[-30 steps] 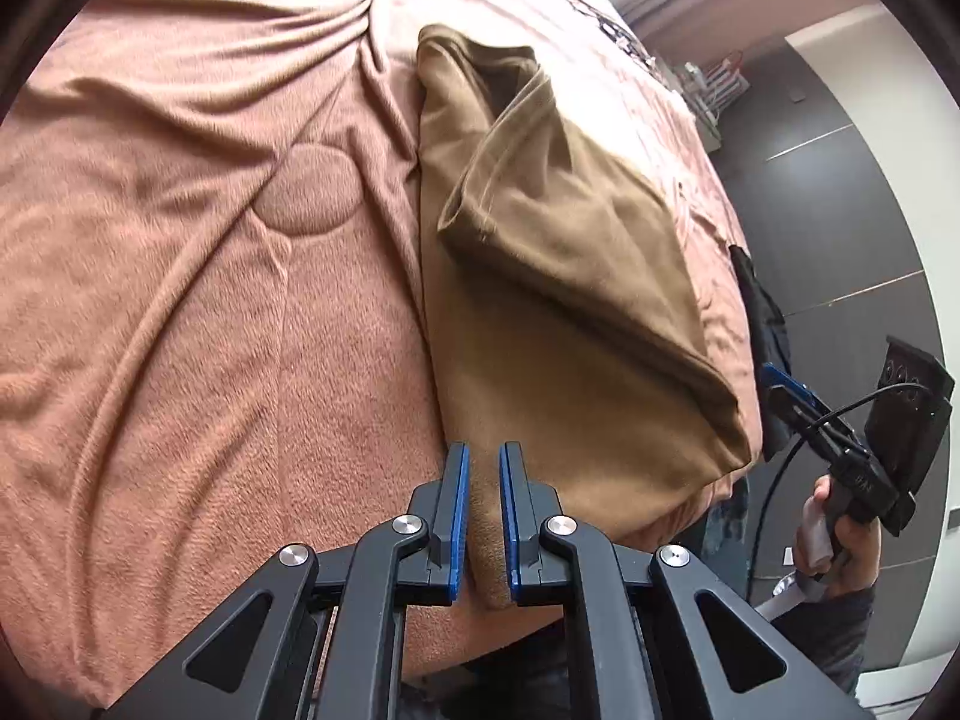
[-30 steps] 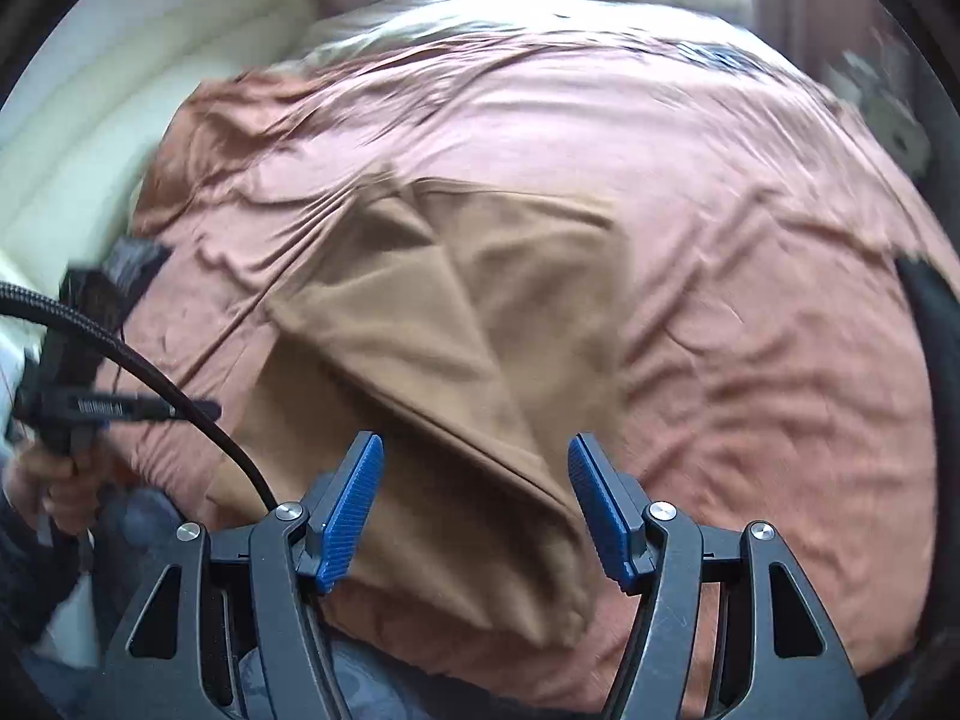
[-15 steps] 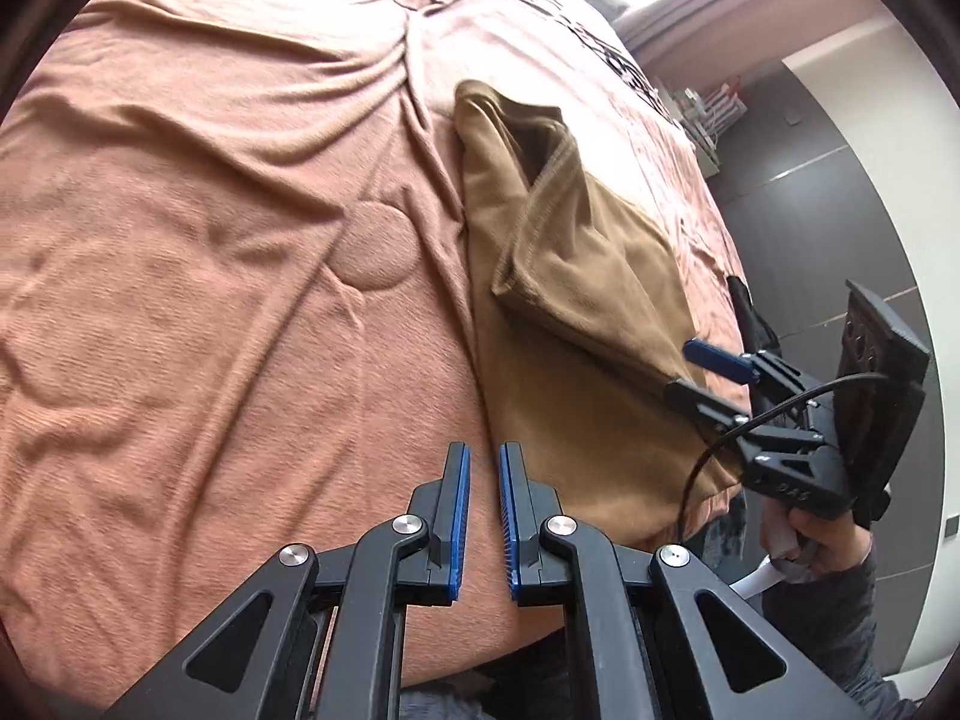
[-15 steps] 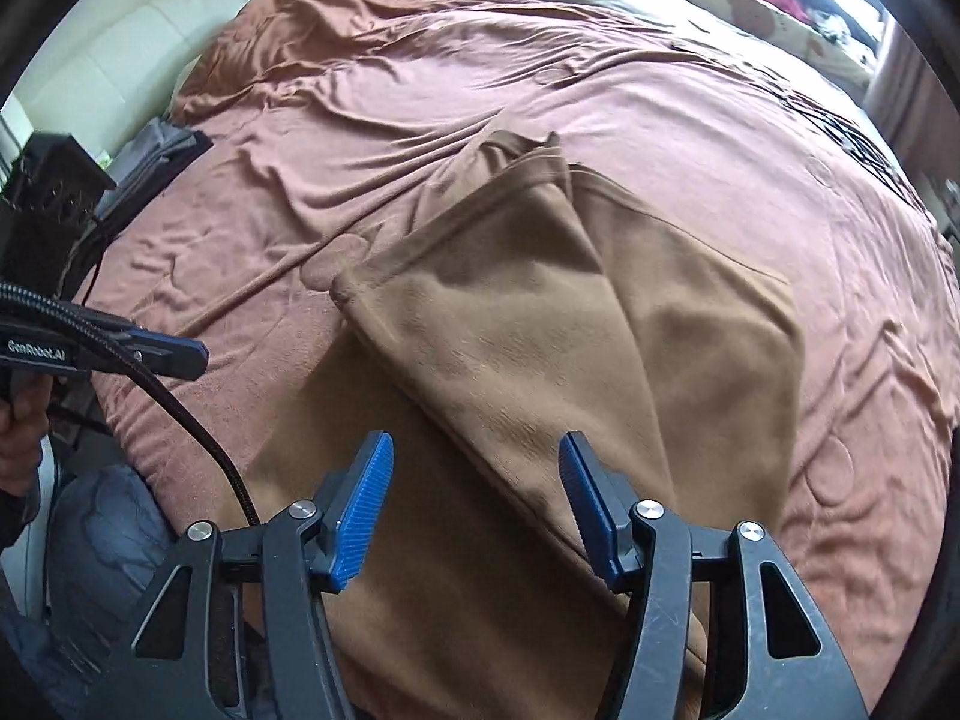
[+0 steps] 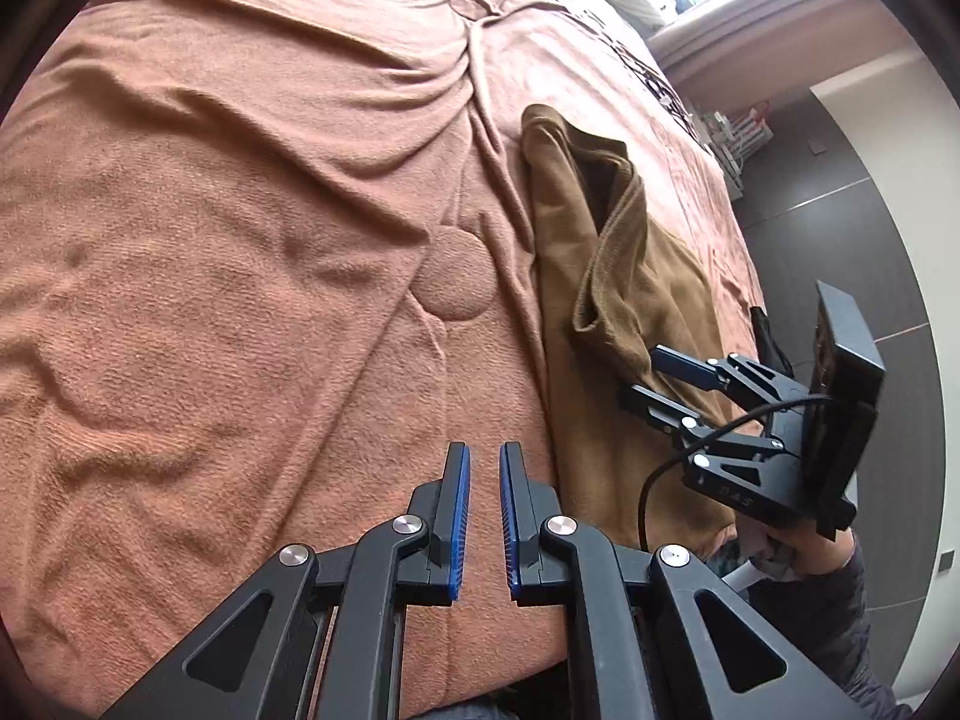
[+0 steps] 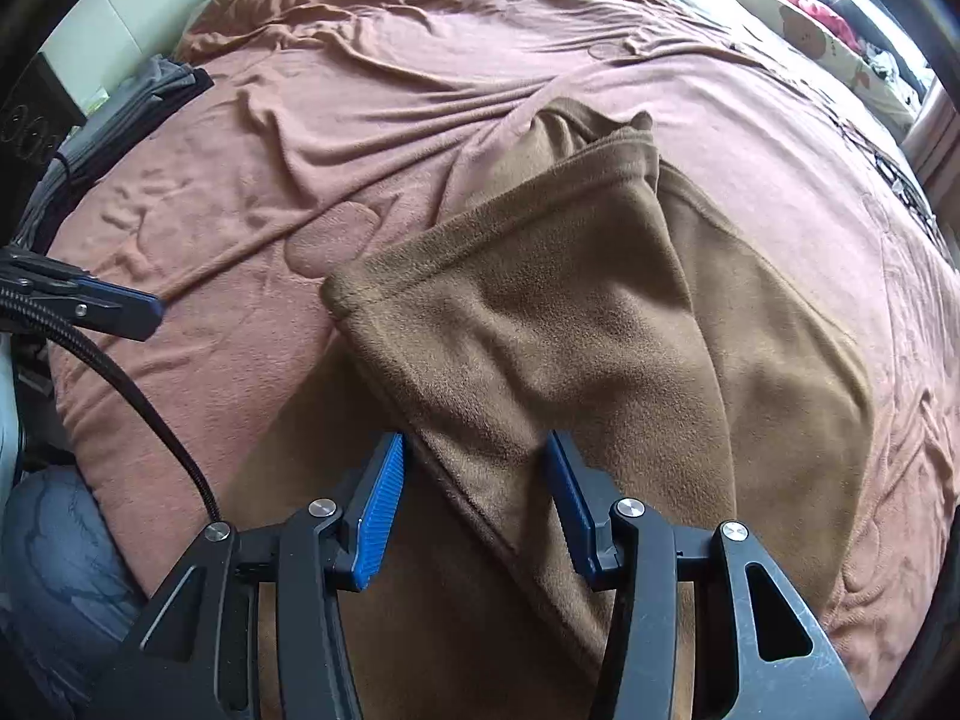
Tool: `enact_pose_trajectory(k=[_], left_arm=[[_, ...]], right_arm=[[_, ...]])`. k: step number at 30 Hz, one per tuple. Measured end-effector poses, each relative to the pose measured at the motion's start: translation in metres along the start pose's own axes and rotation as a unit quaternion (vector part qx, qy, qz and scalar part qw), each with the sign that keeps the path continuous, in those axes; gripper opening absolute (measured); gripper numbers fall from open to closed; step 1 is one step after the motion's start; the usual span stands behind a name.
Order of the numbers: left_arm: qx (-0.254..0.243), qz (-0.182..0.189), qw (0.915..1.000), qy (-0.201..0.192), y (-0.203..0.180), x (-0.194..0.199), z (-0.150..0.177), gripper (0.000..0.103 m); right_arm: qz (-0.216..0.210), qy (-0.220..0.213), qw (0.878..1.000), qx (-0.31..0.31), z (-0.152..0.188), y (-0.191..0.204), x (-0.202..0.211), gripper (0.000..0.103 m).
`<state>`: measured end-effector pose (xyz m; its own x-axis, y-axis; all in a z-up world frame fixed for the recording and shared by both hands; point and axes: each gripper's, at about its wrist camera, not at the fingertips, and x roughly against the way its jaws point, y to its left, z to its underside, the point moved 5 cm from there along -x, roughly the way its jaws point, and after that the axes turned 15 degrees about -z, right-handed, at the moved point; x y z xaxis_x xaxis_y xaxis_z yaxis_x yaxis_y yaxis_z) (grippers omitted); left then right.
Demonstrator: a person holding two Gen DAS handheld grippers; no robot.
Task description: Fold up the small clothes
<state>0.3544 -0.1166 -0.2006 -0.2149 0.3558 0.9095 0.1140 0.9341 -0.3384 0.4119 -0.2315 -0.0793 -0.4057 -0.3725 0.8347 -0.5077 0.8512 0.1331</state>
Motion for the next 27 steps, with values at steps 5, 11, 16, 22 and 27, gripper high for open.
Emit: enact_pose_trajectory(k=[5,11,16,22,27], left_arm=[[0.005,-0.003,1.0000,0.002,0.001,-0.002,-0.002,0.009],[-0.001,-0.003,1.0000,0.002,-0.009,-0.003,-0.005,0.009],[-0.010,-0.003,0.9999,0.000,-0.021,-0.003,-0.010,0.009],[-0.018,-0.002,0.9998,0.000,-0.040,-0.010,-0.018,0.009],[-0.027,-0.003,0.9996,0.003,-0.055,-0.017,-0.023,0.009]], right_arm=[[0.004,-0.008,1.000,-0.002,-0.004,-0.007,-0.003,0.028],[-0.024,-0.056,0.997,-0.051,-0.007,-0.026,0.022,0.008],[-0.053,-0.104,0.988,-0.105,-0.002,-0.054,0.050,0.008],[-0.043,-0.139,0.979,-0.145,0.008,-0.083,0.076,0.008],[-0.033,-0.160,0.971,-0.175,0.017,-0.106,0.089,0.008]])
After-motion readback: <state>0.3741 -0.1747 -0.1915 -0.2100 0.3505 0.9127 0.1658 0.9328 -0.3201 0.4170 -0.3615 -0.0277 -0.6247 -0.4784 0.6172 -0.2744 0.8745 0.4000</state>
